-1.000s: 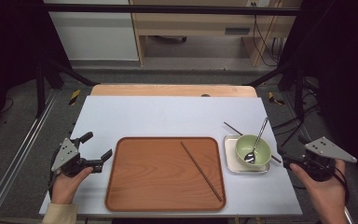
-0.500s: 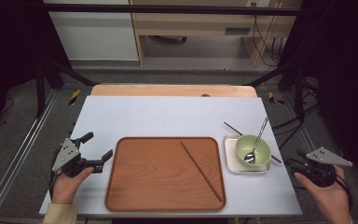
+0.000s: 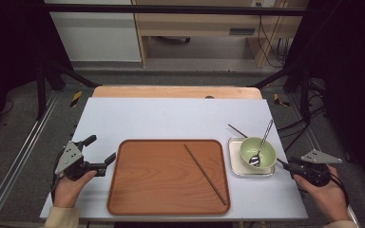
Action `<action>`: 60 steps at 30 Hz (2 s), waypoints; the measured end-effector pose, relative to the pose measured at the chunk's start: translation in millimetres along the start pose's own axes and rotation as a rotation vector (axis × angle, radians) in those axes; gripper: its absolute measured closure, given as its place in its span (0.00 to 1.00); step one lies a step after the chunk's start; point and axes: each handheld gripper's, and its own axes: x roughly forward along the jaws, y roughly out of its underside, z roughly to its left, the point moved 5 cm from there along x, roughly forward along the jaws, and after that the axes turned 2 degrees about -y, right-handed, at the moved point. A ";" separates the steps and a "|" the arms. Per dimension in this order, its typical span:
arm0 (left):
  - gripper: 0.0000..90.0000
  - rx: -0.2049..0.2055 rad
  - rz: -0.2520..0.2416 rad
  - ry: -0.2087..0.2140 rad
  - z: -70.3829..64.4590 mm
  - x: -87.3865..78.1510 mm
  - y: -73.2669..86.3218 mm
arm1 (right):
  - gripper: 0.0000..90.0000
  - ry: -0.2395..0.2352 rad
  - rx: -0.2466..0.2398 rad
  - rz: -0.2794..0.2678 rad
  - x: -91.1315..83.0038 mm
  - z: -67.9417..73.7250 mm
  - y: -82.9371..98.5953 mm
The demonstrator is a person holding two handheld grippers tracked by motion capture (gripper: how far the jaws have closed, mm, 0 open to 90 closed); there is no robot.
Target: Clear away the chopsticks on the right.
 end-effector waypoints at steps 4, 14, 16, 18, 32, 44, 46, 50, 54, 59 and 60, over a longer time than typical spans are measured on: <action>0.02 0.004 0.003 -0.001 0.6 -0.5 0.0 | 0.65 -0.010 -0.006 0.026 6.8 -0.9 1.8; 0.02 0.001 0.006 -0.003 -0.2 0.7 0.6 | 0.71 -0.040 -0.012 0.058 15.0 -3.1 5.0; 0.02 0.001 0.007 -0.003 0.2 0.6 0.8 | 0.72 -0.048 -0.013 0.060 15.8 -2.1 4.7; 0.02 0.001 0.008 -0.003 0.4 0.6 1.0 | 0.73 -0.054 -0.021 0.065 16.7 -1.2 4.1; 0.03 0.006 0.014 -0.004 0.7 0.4 1.5 | 0.76 -0.077 -0.033 0.093 22.1 0.7 5.3; 0.03 0.008 0.014 -0.003 0.7 0.4 1.5 | 0.78 -0.083 -0.064 0.095 25.6 0.0 5.5; 0.03 0.007 0.014 -0.003 0.7 0.4 1.5 | 0.80 -0.081 -0.067 0.097 25.9 -0.3 5.5; 0.03 0.007 0.014 -0.003 0.9 0.3 1.5 | 0.83 -0.081 -0.067 0.095 25.7 -0.7 5.0; 0.03 0.007 0.014 -0.003 0.8 0.3 1.5 | 0.86 -0.083 -0.077 0.091 25.2 -1.7 4.5; 0.03 0.007 0.015 -0.001 0.6 0.5 1.8 | 0.89 -0.083 -0.076 0.086 23.8 -1.8 4.6; 0.03 0.007 0.014 -0.001 0.5 0.5 1.8 | 0.90 -0.090 -0.073 0.083 23.6 -1.3 4.7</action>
